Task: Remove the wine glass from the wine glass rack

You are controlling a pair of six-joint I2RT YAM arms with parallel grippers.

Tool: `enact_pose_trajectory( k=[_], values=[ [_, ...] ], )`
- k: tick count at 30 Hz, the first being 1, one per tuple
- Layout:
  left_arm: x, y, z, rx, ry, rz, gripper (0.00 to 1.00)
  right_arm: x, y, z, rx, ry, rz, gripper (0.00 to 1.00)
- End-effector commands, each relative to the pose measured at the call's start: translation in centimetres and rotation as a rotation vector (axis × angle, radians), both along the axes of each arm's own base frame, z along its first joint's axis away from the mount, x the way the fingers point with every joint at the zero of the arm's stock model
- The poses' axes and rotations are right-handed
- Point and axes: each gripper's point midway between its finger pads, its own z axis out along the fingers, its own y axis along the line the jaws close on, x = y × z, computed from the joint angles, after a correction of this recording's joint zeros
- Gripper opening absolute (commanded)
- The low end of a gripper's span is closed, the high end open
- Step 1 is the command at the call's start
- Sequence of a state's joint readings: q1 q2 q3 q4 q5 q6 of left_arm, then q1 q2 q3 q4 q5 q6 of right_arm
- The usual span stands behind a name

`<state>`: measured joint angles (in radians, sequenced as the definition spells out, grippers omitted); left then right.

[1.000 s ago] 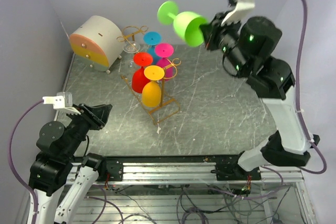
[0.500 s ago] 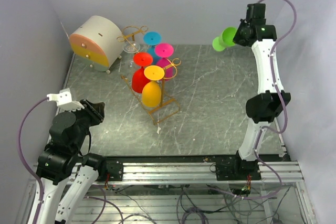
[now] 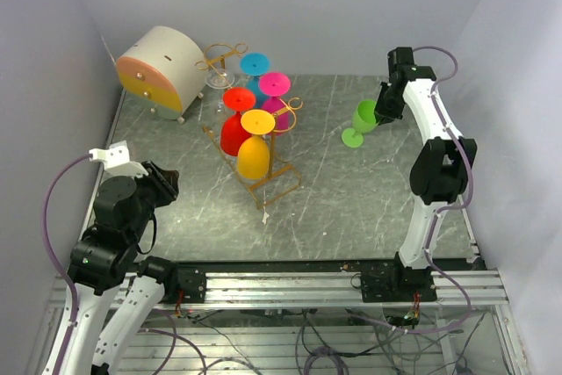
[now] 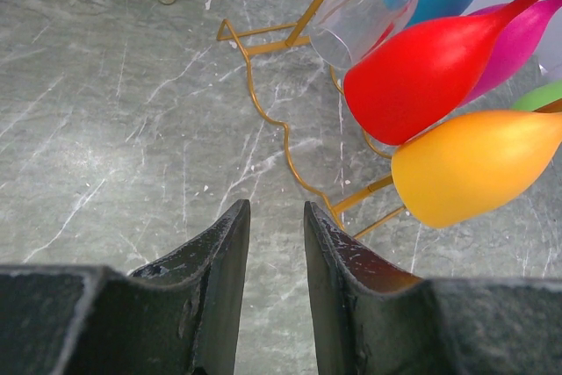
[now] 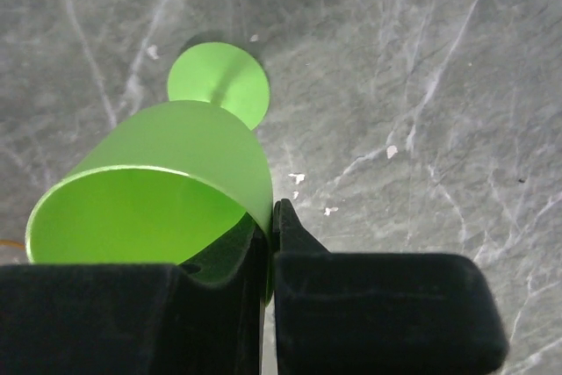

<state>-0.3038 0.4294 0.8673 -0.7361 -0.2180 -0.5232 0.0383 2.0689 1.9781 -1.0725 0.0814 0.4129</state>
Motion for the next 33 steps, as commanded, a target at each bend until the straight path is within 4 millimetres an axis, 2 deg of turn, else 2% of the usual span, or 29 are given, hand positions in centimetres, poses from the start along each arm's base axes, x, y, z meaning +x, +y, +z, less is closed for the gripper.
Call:
enact_pose_trajectory(
  k=[1,5,10,15,20,23,26,29,33],
  values=[
    [0.1,0.0,0.3,0.003,-0.017,-0.003,0.42,-0.3,0.6,1.6,0.026,-0.066,0.005,0.0],
    [0.0,0.1,0.4,0.0,-0.022,0.002,0.42,-0.5,0.9,0.9,0.01,-0.049,0.015,0.0],
    [-0.2,0.2,0.5,-0.004,-0.029,0.009,0.42,-0.1,1.5,2.0,-0.029,-0.078,0.025,0.0],
    [-0.3,0.4,0.5,-0.008,-0.03,0.017,0.42,0.4,1.6,3.5,-0.079,-0.111,0.009,0.13],
    [-0.4,0.5,0.6,-0.01,-0.035,0.021,0.42,0.6,1.6,6.0,-0.113,-0.182,-0.006,0.24],
    [-0.4,0.5,0.5,-0.011,-0.032,0.024,0.42,0.4,2.3,8.1,-0.107,-0.239,0.003,0.25],
    [-0.4,0.6,0.5,-0.01,-0.028,0.03,0.42,-0.6,4.3,11.9,-0.105,-0.338,0.041,0.26],
    [-0.4,0.7,0.4,-0.009,-0.026,0.035,0.42,-2.2,7.7,16.1,-0.016,-0.453,0.123,0.29],
    [-0.4,0.7,0.4,-0.011,-0.026,0.038,0.42,-4.3,13.2,21.0,0.266,-0.598,0.297,0.41]
  ],
)
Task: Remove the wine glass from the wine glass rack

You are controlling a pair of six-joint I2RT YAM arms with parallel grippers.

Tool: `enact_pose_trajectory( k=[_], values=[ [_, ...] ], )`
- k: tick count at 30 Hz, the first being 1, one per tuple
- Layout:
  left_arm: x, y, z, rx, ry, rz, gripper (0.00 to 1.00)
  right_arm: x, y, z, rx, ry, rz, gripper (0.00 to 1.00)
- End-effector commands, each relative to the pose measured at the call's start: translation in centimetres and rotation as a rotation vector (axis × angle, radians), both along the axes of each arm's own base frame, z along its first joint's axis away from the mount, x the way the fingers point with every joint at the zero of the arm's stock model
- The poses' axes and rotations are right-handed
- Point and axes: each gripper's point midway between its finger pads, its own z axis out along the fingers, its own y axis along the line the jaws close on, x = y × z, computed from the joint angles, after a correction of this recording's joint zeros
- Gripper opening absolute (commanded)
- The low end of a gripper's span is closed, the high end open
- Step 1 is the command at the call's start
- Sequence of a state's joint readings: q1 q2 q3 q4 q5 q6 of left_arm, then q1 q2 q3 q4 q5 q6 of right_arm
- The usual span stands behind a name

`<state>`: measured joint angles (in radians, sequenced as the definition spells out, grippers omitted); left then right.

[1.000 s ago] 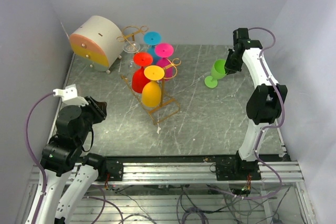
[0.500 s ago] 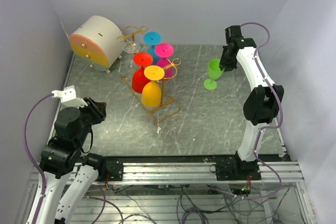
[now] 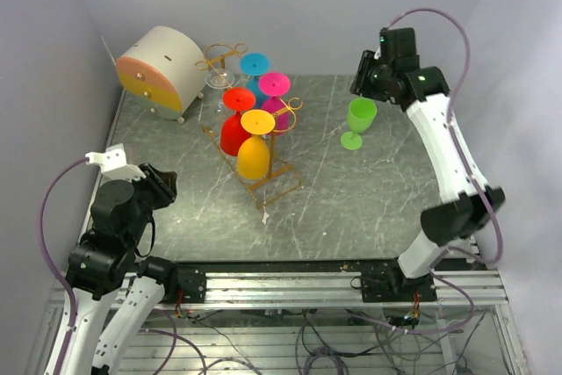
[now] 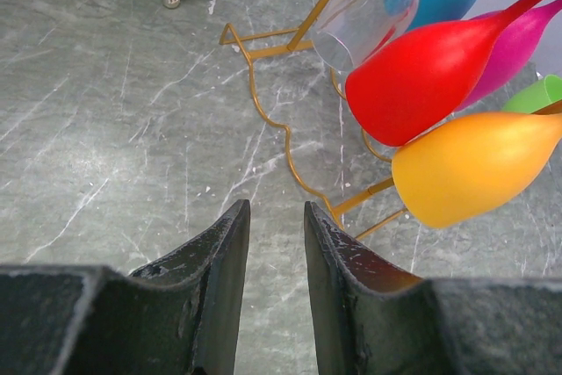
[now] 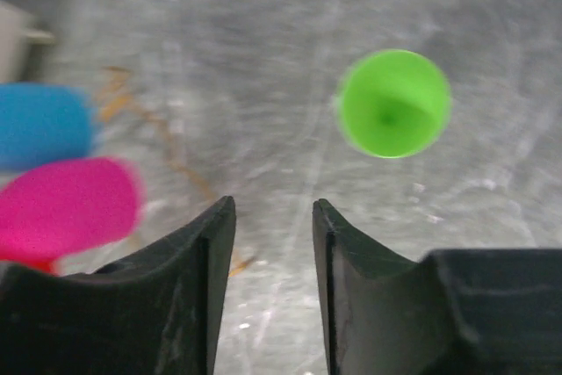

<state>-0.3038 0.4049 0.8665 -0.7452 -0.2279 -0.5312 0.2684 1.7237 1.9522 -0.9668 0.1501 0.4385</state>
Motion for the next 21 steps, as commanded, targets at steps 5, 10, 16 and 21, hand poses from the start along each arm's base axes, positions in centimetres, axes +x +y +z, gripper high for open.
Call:
enact_pose_trajectory(
  k=[5,10,16,21],
  values=[
    [-0.1,0.6,0.3,-0.005,-0.014,0.035,0.41,-2.7,10.1,8.7,0.441,-0.202,0.479,0.43],
    [-0.3,0.8,0.4,-0.01,-0.019,0.043,0.41,-2.8,13.6,9.5,0.576,-0.186,0.672,0.43],
    [-0.4,1.0,0.4,-0.013,-0.019,0.058,0.41,-2.5,15.8,9.5,0.661,-0.162,0.765,0.42],
    [-0.4,1.0,0.3,-0.013,-0.017,0.06,0.41,-2.3,16.7,9.5,0.691,-0.159,0.789,0.42]
  ],
)
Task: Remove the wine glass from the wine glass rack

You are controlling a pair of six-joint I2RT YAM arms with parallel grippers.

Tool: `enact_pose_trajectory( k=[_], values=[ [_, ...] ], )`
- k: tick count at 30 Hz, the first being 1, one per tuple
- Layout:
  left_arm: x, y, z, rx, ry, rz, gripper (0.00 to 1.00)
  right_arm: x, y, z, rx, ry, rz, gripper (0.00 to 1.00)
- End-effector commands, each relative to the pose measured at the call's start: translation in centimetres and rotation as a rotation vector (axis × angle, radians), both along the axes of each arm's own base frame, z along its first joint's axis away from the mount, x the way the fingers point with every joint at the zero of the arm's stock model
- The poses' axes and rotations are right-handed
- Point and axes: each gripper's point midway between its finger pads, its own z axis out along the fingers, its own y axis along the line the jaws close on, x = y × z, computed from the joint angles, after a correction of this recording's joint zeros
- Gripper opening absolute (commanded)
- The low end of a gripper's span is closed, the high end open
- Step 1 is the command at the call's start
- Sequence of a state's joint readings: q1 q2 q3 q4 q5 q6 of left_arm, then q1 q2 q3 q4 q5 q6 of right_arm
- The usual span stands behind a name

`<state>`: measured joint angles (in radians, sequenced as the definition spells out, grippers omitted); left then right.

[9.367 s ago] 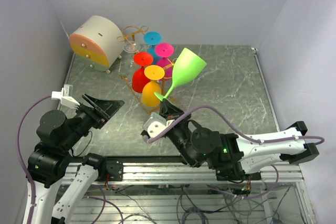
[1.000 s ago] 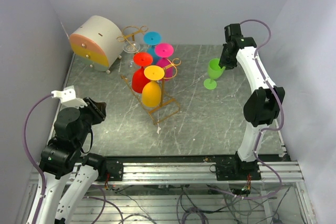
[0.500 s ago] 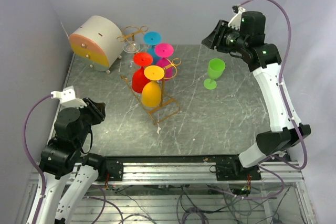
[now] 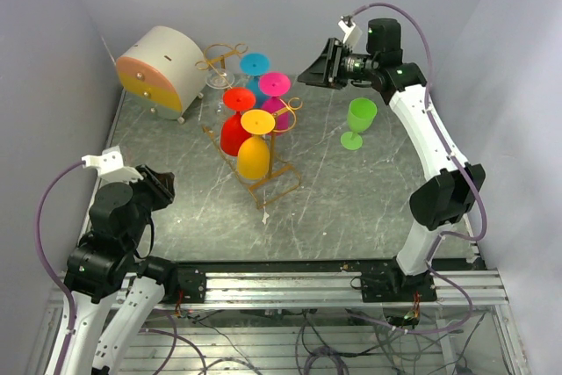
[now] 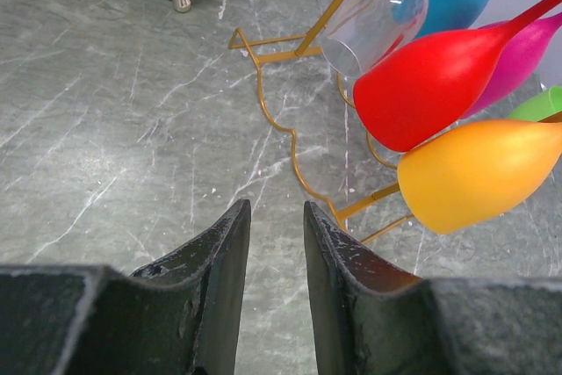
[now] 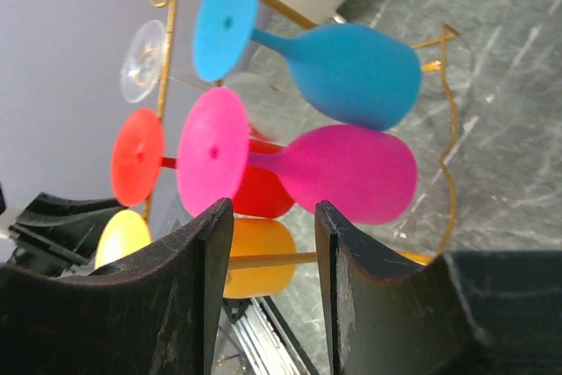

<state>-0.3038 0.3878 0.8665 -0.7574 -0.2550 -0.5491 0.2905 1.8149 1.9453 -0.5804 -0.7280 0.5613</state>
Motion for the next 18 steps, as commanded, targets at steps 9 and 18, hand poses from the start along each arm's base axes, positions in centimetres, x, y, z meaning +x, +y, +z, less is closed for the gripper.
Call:
enact_pose_trajectory(
  k=[9,18],
  values=[
    [0.0,0.5,0.2,-0.001,-0.005,0.032,0.41,-0.8,3.1,3.4,0.103,-0.078,0.112,0.41],
    [-0.2,0.6,0.3,-0.003,-0.011,0.032,0.41,-0.3,4.9,1.3,0.034,-0.052,0.109,0.39]
  ],
)
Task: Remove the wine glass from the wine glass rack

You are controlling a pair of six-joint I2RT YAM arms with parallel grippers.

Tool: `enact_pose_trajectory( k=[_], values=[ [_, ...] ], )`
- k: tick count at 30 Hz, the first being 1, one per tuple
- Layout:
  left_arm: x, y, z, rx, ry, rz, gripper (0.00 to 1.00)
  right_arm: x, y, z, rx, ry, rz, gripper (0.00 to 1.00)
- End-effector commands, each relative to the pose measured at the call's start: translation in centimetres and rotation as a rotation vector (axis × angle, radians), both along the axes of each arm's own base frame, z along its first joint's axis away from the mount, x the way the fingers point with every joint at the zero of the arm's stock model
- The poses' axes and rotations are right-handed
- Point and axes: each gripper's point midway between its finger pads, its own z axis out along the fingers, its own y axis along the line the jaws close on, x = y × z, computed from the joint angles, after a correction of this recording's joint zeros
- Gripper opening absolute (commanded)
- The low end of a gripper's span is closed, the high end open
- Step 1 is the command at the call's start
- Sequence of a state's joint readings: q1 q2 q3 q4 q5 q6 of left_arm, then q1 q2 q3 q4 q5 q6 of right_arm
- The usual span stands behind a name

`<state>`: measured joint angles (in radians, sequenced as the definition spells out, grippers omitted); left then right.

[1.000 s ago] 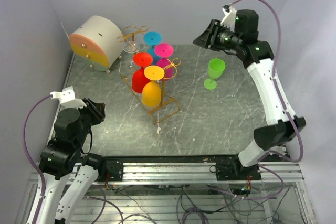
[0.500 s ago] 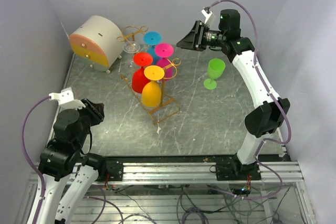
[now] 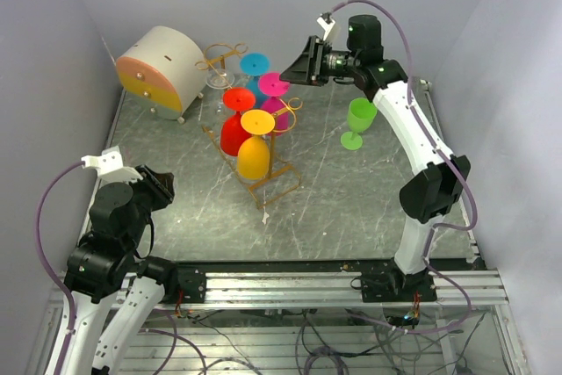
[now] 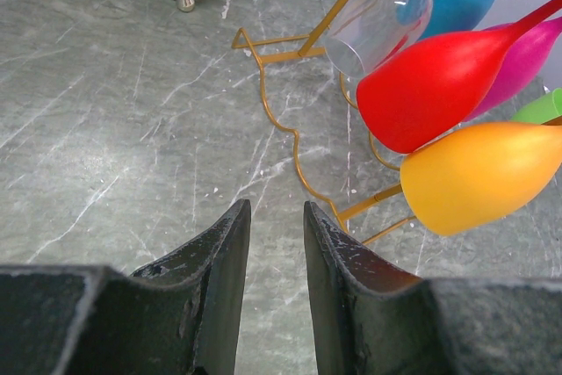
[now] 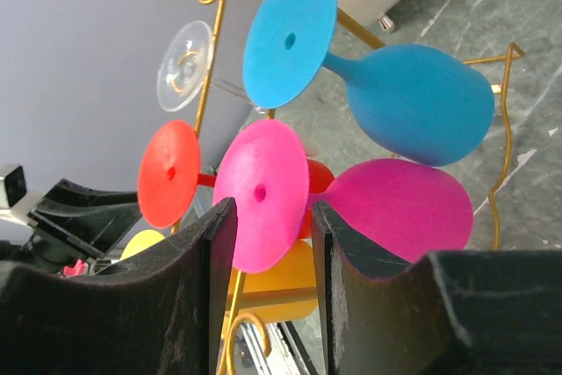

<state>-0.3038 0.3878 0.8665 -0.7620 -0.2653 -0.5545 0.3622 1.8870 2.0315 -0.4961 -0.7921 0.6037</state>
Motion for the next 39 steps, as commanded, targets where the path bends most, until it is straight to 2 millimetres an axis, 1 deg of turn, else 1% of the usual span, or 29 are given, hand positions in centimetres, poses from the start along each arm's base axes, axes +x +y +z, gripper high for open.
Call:
enact_pose_trajectory(
  k=[1,6,8,9,12,13,14,18,23,29,32,39],
  values=[
    [-0.2,0.4,0.4,-0.002,-0.016,0.02,0.41,0.3,0.5,-0.6,-0.046,-0.009,-0.017,0.39],
    [-0.1,0.4,0.4,-0.001,-0.016,0.018,0.41,0.4,0.5,-1.0,-0.064,-0.012,-0.031,0.38],
    [-0.1,0.4,0.4,0.0,-0.013,0.018,0.41,0.2,0.6,-1.1,-0.061,-0.012,-0.024,0.34],
    [-0.1,0.3,0.4,0.0,-0.013,0.018,0.41,0.2,0.6,-1.2,-0.058,-0.011,-0.02,0.29],
    [-0.1,0.3,0.3,0.001,-0.011,0.018,0.41,0.0,0.8,-1.0,-0.042,-0.005,-0.006,0.09],
    [-0.1,0.3,0.4,0.0,-0.013,0.018,0.41,-0.1,0.8,-0.9,-0.039,-0.006,-0.006,0.03],
    [-0.1,0.4,0.4,0.0,-0.013,0.019,0.41,-0.1,0.8,-0.7,-0.036,-0.008,-0.006,0.0],
    [-0.1,0.4,0.4,0.0,-0.015,0.02,0.41,-0.1,0.7,0.0,-0.025,-0.024,-0.017,0.0],
    [-0.1,0.4,0.4,0.0,-0.014,0.02,0.42,-0.2,0.6,1.4,0.008,-0.041,-0.034,0.0],
    [-0.1,0.3,0.3,0.0,-0.011,0.019,0.41,0.0,0.0,3.1,0.032,-0.061,-0.095,0.0],
    [-0.1,0.4,0.3,0.0,-0.012,0.018,0.42,0.4,-0.6,3.4,0.049,-0.061,-0.131,0.0],
    [-0.1,0.4,0.4,-0.002,-0.014,0.02,0.42,1.2,-1.1,3.4,0.09,-0.063,-0.188,0.0]
  ],
)
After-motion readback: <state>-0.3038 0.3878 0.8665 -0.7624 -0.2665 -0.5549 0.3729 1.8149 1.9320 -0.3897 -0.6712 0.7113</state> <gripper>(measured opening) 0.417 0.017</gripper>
